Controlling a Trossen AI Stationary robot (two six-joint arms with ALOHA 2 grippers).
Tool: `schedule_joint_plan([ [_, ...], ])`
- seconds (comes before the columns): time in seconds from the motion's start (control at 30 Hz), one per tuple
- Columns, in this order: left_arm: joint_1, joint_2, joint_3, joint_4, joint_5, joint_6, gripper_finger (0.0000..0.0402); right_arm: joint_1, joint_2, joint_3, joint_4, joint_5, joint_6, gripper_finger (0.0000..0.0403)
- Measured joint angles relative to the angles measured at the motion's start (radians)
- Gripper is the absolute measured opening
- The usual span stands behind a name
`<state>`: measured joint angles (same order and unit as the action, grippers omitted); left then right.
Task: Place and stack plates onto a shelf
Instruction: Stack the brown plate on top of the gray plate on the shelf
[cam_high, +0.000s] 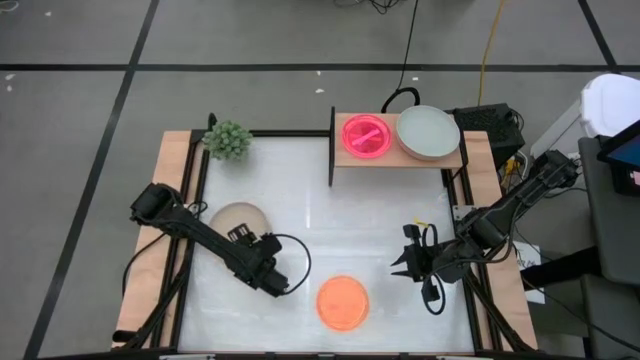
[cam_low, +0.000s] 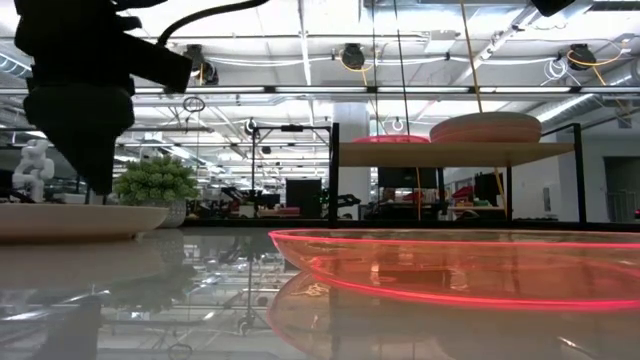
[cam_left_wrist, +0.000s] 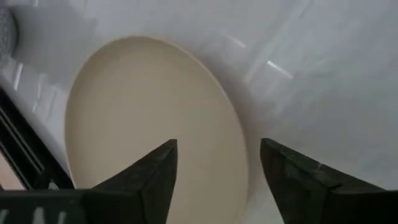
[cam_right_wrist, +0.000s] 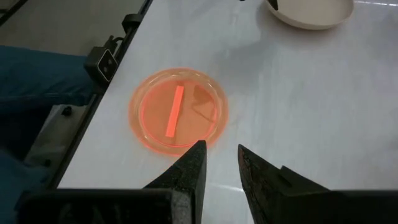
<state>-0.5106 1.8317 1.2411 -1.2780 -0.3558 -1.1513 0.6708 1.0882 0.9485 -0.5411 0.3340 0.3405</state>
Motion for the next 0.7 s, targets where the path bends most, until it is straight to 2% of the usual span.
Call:
schedule_joint_plan([
  [0.17,-0.001,0.0,-0.016,0.068,0.007,-0.002,0.0249,0.0,0.0,0.0,0.0,0.0,0.0,0.0077],
  [0.47,0.008,0.0,-0.081,0.105,0.043,-0.063,0.0248,0.0,0.0,0.0,0.0,0.0,0.014,0.0077],
  [0.6,0.01,0.0,-0.133,0.155,0.069,-0.068,0.0226,0.003,0.0,0.0,0.0,0.0,0.018,0.0077],
  [0.7,0.009,0.0,-0.147,0.176,0.071,-0.069,0.0191,0.005,0.0,0.0,0.0,0.001,0.017,0.0077],
])
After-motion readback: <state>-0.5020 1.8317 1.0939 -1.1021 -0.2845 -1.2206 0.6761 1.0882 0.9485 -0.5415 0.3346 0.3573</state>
